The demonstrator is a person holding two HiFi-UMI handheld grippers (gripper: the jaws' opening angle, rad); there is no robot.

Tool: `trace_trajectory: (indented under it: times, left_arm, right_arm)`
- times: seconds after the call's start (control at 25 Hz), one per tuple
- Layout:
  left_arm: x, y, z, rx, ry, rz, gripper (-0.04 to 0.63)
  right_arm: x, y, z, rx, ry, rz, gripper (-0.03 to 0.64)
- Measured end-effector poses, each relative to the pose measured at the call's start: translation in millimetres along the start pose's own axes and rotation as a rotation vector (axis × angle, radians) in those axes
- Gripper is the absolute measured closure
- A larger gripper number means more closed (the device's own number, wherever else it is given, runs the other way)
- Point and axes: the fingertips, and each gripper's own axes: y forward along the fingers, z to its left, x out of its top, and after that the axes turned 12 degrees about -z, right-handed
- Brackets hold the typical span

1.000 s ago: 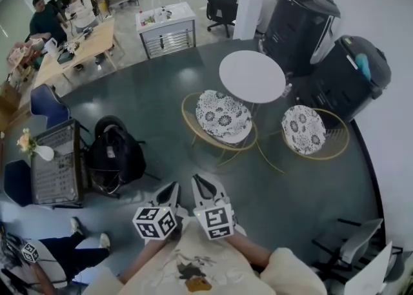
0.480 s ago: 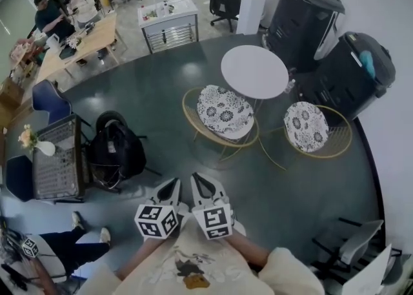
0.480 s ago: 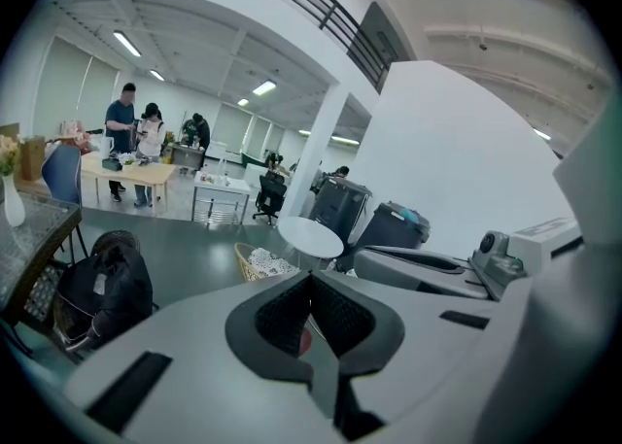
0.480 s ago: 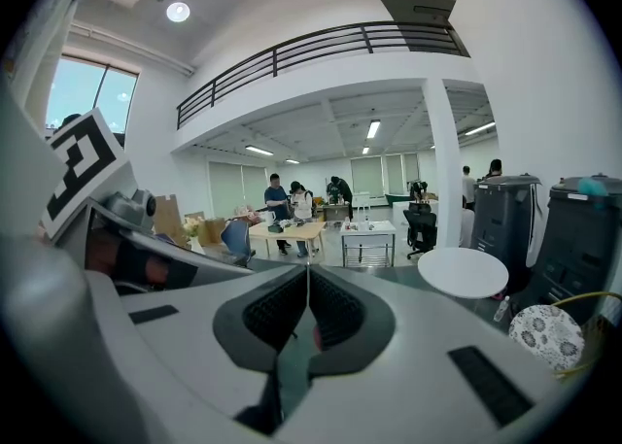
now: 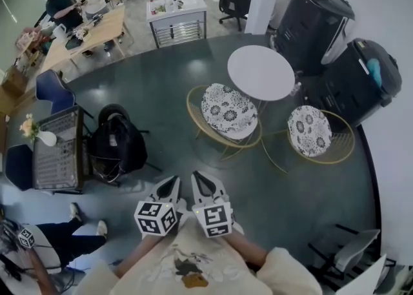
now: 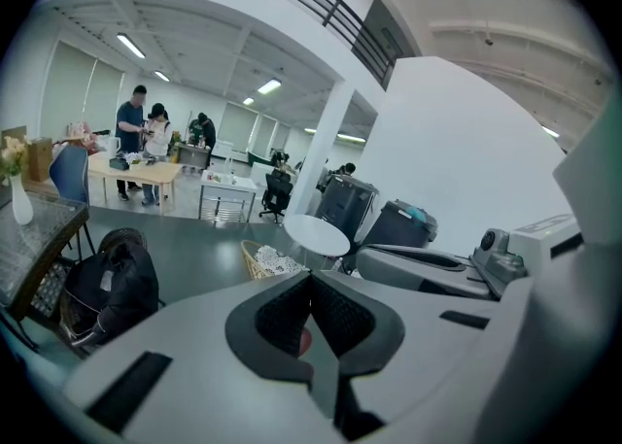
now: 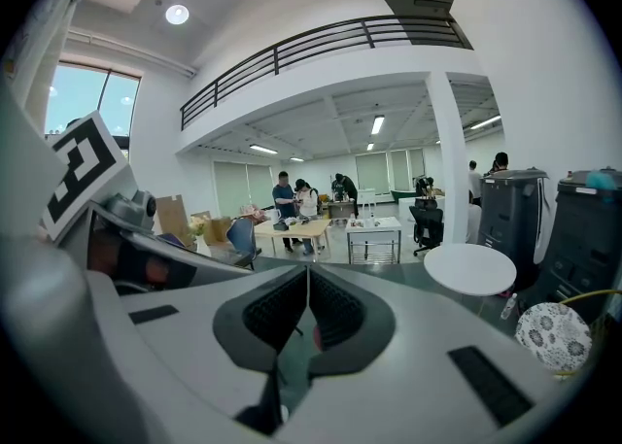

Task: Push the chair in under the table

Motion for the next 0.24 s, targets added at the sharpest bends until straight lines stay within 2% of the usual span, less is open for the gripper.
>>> trace_trajectory:
  times: [0.24]
  left_arm:
    - [2.2,-0.6,-1.5,0.008,0.008,-0.003,0.586]
  right_arm:
    - [-3.9,-4.7,-6.1,-0.003,-0.007,0.011,0.601]
